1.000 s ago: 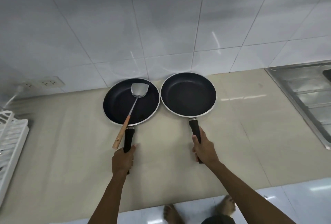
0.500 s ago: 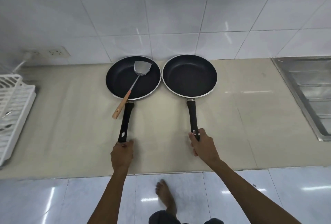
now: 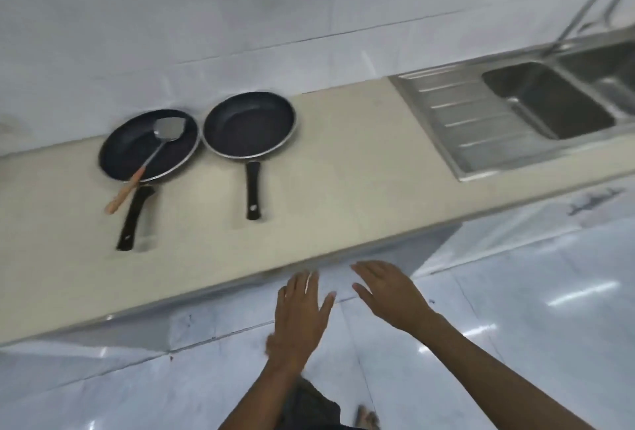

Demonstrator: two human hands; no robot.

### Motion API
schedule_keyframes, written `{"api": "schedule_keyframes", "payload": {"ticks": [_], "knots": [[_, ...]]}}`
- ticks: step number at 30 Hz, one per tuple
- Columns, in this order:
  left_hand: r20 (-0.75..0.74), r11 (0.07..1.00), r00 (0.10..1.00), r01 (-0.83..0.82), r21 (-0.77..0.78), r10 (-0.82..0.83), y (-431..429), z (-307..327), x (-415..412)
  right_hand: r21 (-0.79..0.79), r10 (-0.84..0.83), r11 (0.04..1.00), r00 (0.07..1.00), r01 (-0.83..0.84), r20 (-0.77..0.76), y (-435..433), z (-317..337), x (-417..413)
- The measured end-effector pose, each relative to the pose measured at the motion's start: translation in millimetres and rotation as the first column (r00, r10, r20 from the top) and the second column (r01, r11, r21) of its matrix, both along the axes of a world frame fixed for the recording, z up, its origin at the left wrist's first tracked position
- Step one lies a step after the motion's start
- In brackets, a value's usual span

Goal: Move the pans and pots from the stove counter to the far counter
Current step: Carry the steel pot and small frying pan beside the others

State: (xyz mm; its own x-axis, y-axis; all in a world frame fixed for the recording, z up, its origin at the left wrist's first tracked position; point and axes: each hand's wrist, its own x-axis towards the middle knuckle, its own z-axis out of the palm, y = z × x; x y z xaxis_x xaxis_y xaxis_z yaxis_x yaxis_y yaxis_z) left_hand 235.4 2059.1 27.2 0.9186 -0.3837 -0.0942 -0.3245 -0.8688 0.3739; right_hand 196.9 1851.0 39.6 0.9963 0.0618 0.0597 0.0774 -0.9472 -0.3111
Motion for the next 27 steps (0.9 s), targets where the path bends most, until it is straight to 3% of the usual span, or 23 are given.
{"api": "schedule_keyframes", "payload": {"ticks": [2,5,12,21,27], "knots": [[0.045,0.989,0.988,0.15,-0.007,-0.15,-55.2,4.0,-23.6,-0.088,-0.082,0.992,0.994,0.087,0.066,-50.4,6.2,-45.5],[0.118,0.94,0.935,0.339,-0.017,-0.335,-141.3,15.9,-49.0,-0.169,-0.264,0.948,0.963,0.268,0.047,-119.7,22.5,-104.3],[0.15,0.729,0.716,0.683,0.046,-0.681,-340.1,50.3,-91.8,-0.19,-0.663,0.737,0.749,0.648,-0.016,-252.7,49.3,-208.5],[0.165,0.5,0.485,0.864,0.06,-0.859,-578.0,58.5,-128.3,-0.124,-0.855,0.518,0.517,0.846,-0.045,-437.8,49.2,-266.1],[0.248,0.455,0.43,0.889,0.054,-0.868,-773.1,70.0,-127.1,-0.126,-0.909,0.416,0.413,0.9,-0.052,-605.6,73.0,-276.0]]}}
